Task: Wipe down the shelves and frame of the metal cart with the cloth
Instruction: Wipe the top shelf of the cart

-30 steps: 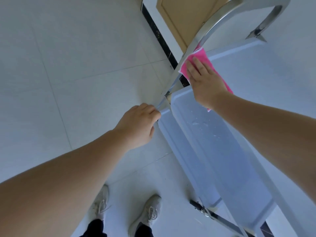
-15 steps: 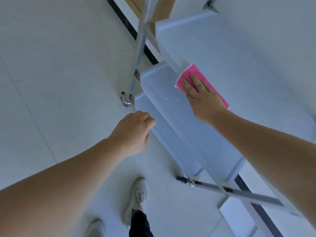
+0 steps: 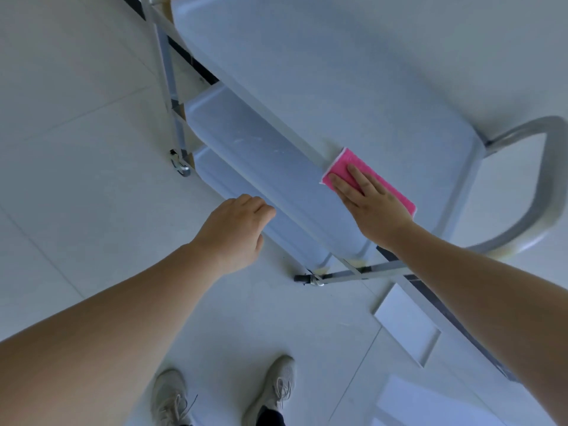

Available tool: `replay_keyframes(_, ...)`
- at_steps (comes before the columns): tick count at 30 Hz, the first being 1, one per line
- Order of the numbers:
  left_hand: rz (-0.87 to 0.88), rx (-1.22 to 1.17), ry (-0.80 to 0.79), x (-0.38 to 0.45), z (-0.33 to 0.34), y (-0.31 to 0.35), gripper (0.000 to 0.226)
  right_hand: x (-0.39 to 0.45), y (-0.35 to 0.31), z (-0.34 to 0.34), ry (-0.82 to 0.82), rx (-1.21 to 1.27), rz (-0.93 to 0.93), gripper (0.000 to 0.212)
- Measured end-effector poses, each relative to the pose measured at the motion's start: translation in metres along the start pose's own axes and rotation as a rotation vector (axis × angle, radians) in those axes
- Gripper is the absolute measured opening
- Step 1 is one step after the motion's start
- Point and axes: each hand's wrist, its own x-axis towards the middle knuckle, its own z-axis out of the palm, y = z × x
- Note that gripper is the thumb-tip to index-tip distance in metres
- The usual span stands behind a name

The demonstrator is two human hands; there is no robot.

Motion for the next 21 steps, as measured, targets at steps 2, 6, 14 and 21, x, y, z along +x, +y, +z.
replay_keyframes(2,0.018,0.007,-0.014,0.003,-0.001,0.019,0.036,-0.030,0.000,0.007,-0.057,-0.014,0.021,0.065)
replay_keyframes(6,0.050,0.026,-0.039,0.006,-0.007,0.048,0.037,-0.076,-0.002,0.016,-0.164,0.036,0.087,0.068)
replay_keyframes(14,0.090,0.003,-0.082,0.024,-0.050,0.087,0.039,-0.109,0.004,-0.030,-0.324,0.513,0.197,0.069)
replay_keyframes(21,0.116,-0.120,-0.111,0.061,-0.112,0.163,0.039,-0.157,0.031,-0.118,0.005,0.960,0.493,0.079)
